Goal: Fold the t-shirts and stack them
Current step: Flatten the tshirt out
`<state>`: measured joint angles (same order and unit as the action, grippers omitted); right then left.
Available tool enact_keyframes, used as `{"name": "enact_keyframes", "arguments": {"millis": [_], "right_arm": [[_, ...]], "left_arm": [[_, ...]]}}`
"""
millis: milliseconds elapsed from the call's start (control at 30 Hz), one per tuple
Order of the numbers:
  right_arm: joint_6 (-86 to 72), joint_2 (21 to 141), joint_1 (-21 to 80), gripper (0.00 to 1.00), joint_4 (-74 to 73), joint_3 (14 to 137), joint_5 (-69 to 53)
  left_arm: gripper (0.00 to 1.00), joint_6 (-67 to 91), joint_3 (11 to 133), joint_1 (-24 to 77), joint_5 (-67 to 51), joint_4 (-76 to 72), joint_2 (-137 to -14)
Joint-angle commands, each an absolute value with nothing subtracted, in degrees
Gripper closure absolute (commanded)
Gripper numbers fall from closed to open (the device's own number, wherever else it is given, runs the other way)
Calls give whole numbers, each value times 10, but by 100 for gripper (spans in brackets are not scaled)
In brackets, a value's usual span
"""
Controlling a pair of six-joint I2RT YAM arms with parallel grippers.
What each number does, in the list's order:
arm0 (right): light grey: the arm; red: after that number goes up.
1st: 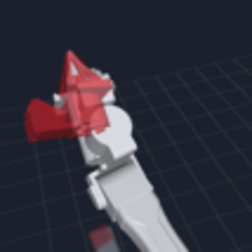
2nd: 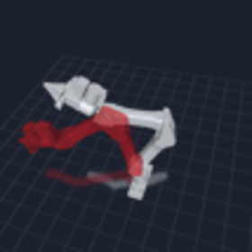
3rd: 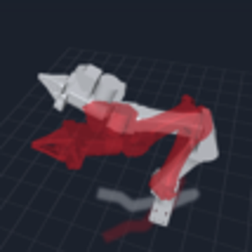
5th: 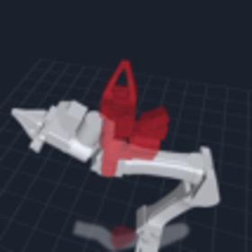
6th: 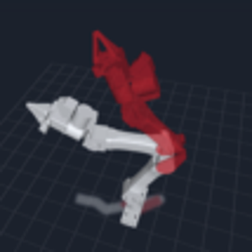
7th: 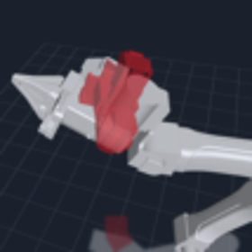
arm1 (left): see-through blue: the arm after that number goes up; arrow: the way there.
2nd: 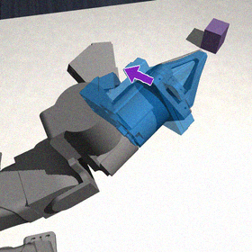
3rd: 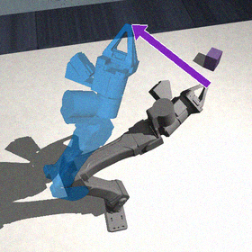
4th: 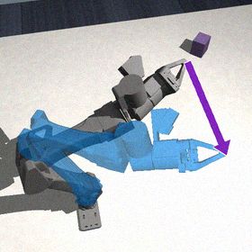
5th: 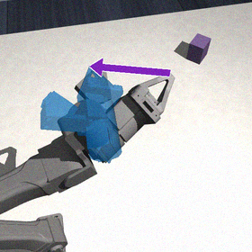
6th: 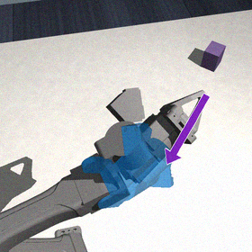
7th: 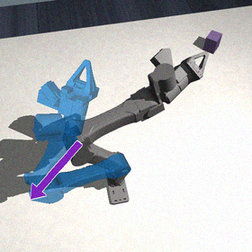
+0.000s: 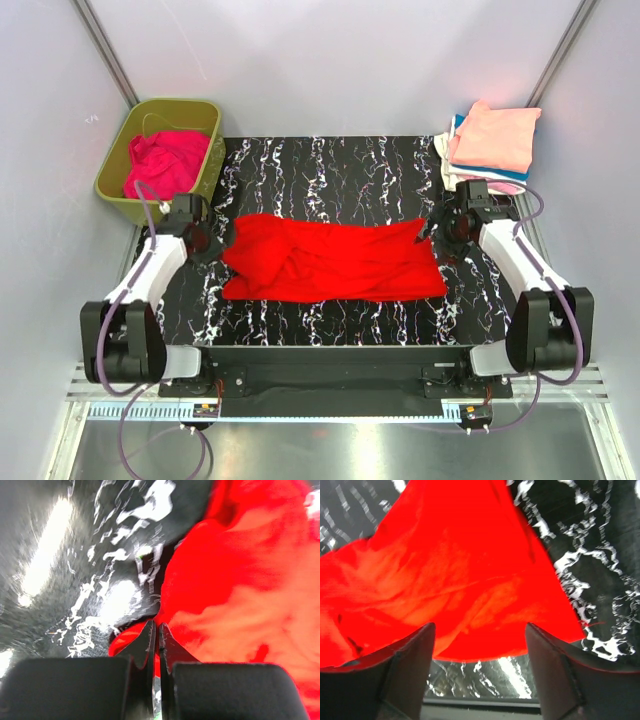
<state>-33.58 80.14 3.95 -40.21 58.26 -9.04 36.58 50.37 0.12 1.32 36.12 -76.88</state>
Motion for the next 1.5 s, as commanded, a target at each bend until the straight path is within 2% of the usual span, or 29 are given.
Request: {"name": "enact_keyframes", "arguments": {"millis": [0, 67, 100, 167, 200, 233, 633, 1067, 1200, 1367, 1467], "right_arm": [[-357, 827, 37, 23, -421, 609, -24], [-366, 849, 36, 30, -402, 607, -25], [-368, 858, 36, 39, -397, 607, -25], [-369, 884, 37, 47, -382, 607, -26], [-370, 893, 37, 56, -379, 608, -25], [-371, 908, 37, 58, -374, 608, -25], [-367, 976, 37, 55, -330, 596, -17], [-365, 1006, 35, 57, -314, 599, -4], [-354, 1008, 23, 61, -323, 614, -2], [-345, 1014, 10, 80, -327, 634, -12], [-342, 1021, 10, 82, -330, 640, -24]], "left_arm": [[100, 314, 564, 1, 24, 413, -719], [100, 299, 587, 1, 27, 444, -712], [100, 286, 594, 0, 30, 453, -706], [100, 272, 605, 1, 34, 472, -701], [100, 263, 607, 1, 38, 478, -695], [100, 258, 612, 1, 40, 489, -694], [100, 219, 577, 0, -73, 436, -650], [100, 196, 555, 1, -66, 424, -635], [100, 196, 550, 1, -64, 424, -635], [100, 195, 548, 1, -65, 423, -637], [100, 195, 548, 0, -65, 423, -638]]}}
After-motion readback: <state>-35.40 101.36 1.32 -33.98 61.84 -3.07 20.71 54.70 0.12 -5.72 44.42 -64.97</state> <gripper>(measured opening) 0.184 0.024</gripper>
